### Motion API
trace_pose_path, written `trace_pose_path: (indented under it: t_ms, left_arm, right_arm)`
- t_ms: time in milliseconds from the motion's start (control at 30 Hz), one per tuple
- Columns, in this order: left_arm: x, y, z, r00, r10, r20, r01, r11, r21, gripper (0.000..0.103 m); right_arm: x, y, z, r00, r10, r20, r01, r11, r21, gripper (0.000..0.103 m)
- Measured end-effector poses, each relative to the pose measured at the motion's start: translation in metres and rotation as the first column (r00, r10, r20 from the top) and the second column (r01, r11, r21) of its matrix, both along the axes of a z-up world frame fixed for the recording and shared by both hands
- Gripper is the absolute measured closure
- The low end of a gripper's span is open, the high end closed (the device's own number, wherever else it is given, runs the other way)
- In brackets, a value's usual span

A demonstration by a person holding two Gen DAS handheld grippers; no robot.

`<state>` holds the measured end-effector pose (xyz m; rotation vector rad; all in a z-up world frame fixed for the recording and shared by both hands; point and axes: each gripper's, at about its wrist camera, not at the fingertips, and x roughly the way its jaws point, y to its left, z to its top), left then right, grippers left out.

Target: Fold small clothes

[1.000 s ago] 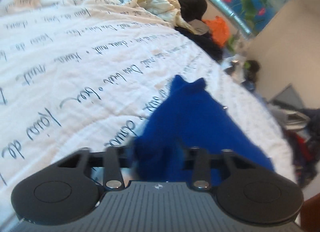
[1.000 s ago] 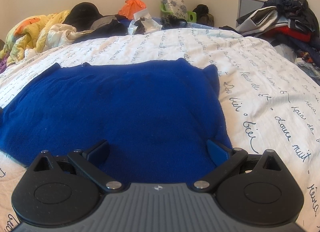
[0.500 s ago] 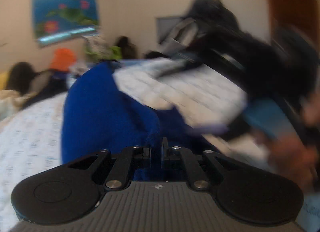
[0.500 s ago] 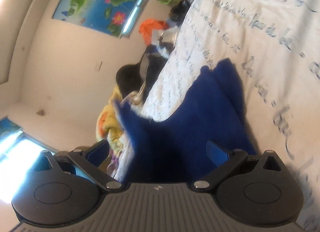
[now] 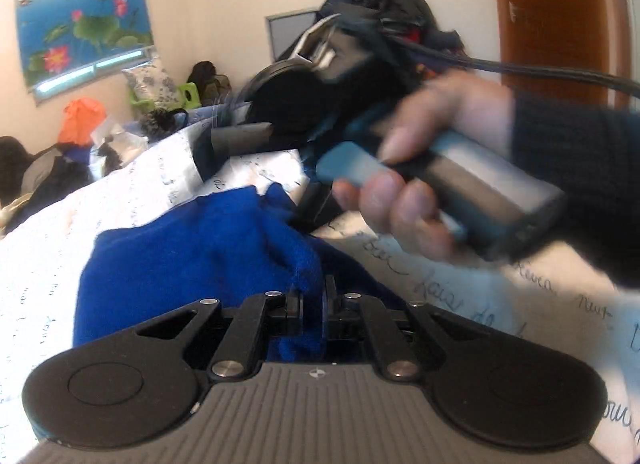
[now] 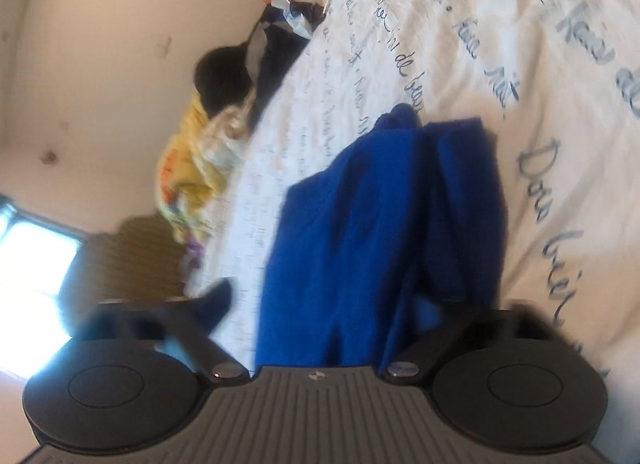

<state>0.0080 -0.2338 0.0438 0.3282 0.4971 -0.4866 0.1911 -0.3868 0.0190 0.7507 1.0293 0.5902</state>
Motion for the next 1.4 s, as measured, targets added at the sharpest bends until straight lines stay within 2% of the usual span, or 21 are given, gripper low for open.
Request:
trace_pose_path:
  t_ms: [33, 167, 267, 300, 333, 400, 433, 467, 600, 667, 700, 767, 833, 900, 933, 1000, 1167, 1300, 1333, 1367, 1400]
  left_arm:
    - [-0.003, -0.003, 0.000, 1.000, -0.010, 0.004, 0.010, 1.000, -0.003, 0.095]
    - [0.004, -0.008, -0.006, 0.997, -0.052, -0.061, 0.050, 0.998, -0.033, 0.095]
    - [0.013, -0.004, -0.015, 0.992, -0.063, -0.111, 0.055, 0.996, -0.074, 0.093]
    - [0.012, 0.002, -0.010, 0.989, -0.079, -0.124, 0.066, 0.992, -0.107, 0.091]
    - [0.007, 0.012, -0.004, 0.988, -0.098, -0.120, 0.079, 0.985, -0.153, 0.075]
    - [-0.001, 0.039, 0.011, 0.988, -0.135, -0.072, 0.117, 0.969, -0.217, 0.039]
    - [-0.004, 0.053, 0.017, 0.991, -0.125, -0.046, 0.111, 0.966, -0.232, 0.012]
    - [-0.005, 0.069, 0.021, 0.995, -0.100, -0.017, 0.092, 0.964, -0.248, 0.002]
    - [0.026, 0.123, 0.028, 0.997, 0.051, -0.049, -0.063, 0.957, -0.283, 0.004]
    - [0.066, 0.151, 0.025, 0.975, 0.148, -0.165, -0.201, 0.908, -0.369, 0.009]
    - [0.089, 0.164, 0.019, 0.949, 0.184, -0.256, -0.279, 0.867, -0.412, 0.010]
    - [0.135, 0.183, 0.005, 0.879, 0.208, -0.430, -0.413, 0.783, -0.465, 0.028]
    - [0.173, 0.187, -0.009, 0.820, 0.193, -0.539, -0.475, 0.756, -0.451, 0.045]
    - [0.196, 0.182, -0.010, 0.826, 0.187, -0.532, -0.457, 0.775, -0.438, 0.069]
    - [0.204, 0.181, -0.010, 0.825, 0.192, -0.532, -0.455, 0.784, -0.423, 0.078]
    - [0.199, 0.179, -0.002, 0.841, 0.227, -0.491, -0.451, 0.795, -0.406, 0.082]
    - [0.139, 0.208, 0.045, 0.921, 0.193, -0.338, -0.339, 0.824, -0.454, 0.083]
    - [0.164, 0.232, 0.075, 0.922, 0.290, -0.257, -0.372, 0.847, -0.381, 0.082]
    - [0.169, 0.237, 0.076, 0.920, 0.320, -0.226, -0.383, 0.856, -0.348, 0.080]
    - [0.174, 0.242, 0.076, 0.914, 0.336, -0.227, -0.395, 0.866, -0.308, 0.077]
    - [0.175, 0.248, 0.075, 0.901, 0.349, -0.258, -0.415, 0.866, -0.277, 0.074]
  right_arm:
    - [-0.002, 0.000, 0.003, 1.000, 0.011, 0.024, -0.010, 0.999, -0.038, 0.095]
    - [-0.017, -0.024, 0.001, 0.994, -0.040, 0.098, 0.045, 0.997, -0.055, 0.095]
    - [-0.024, -0.041, -0.018, 0.993, -0.100, 0.066, 0.096, 0.994, 0.052, 0.095]
    - [-0.028, -0.042, -0.016, 0.992, -0.111, 0.057, 0.108, 0.993, 0.058, 0.094]
    - [-0.030, -0.045, -0.011, 0.991, -0.124, 0.049, 0.121, 0.991, 0.059, 0.089]
    - [-0.039, -0.057, 0.002, 0.979, -0.186, 0.083, 0.180, 0.981, 0.073, 0.069]
    - [-0.042, -0.065, 0.009, 0.966, -0.230, 0.117, 0.222, 0.972, 0.077, 0.037]
    - [-0.044, -0.071, 0.014, 0.955, -0.258, 0.149, 0.248, 0.965, 0.081, 0.006]
    - [-0.021, -0.065, 0.012, 0.972, -0.211, 0.102, 0.208, 0.977, 0.045, 0.002]
    - [-0.007, -0.047, 0.004, 0.984, -0.160, 0.072, 0.159, 0.987, 0.026, 0.002]
    - [-0.002, -0.037, -0.001, 0.988, -0.146, 0.053, 0.146, 0.989, 0.003, 0.003]
    - [0.003, -0.025, -0.002, 0.986, -0.138, 0.097, 0.140, 0.990, -0.015, 0.003]
    - [0.008, -0.015, 0.000, 0.982, -0.141, 0.127, 0.148, 0.988, -0.047, 0.004]
    - [0.012, -0.007, 0.000, 0.979, -0.149, 0.141, 0.164, 0.981, -0.105, 0.031]
    - [0.018, -0.003, -0.006, 0.986, -0.136, 0.093, 0.148, 0.980, -0.136, 0.087]
    - [0.014, 0.000, -0.006, 0.982, -0.152, 0.116, 0.167, 0.977, -0.131, 0.086]
    - [-0.017, 0.028, 0.033, 0.971, -0.114, 0.208, 0.125, 0.991, -0.040, 0.086]
    - [0.001, 0.063, 0.041, 0.981, -0.095, 0.172, 0.088, 0.995, 0.050, 0.080]
    - [0.011, 0.072, 0.037, 0.985, -0.094, 0.141, 0.089, 0.995, 0.040, 0.060]
    - [0.016, 0.077, 0.033, 0.989, -0.106, 0.102, 0.106, 0.994, 0.001, 0.029]
    - [0.015, 0.079, 0.031, 0.989, -0.123, 0.079, 0.126, 0.991, -0.035, 0.020]
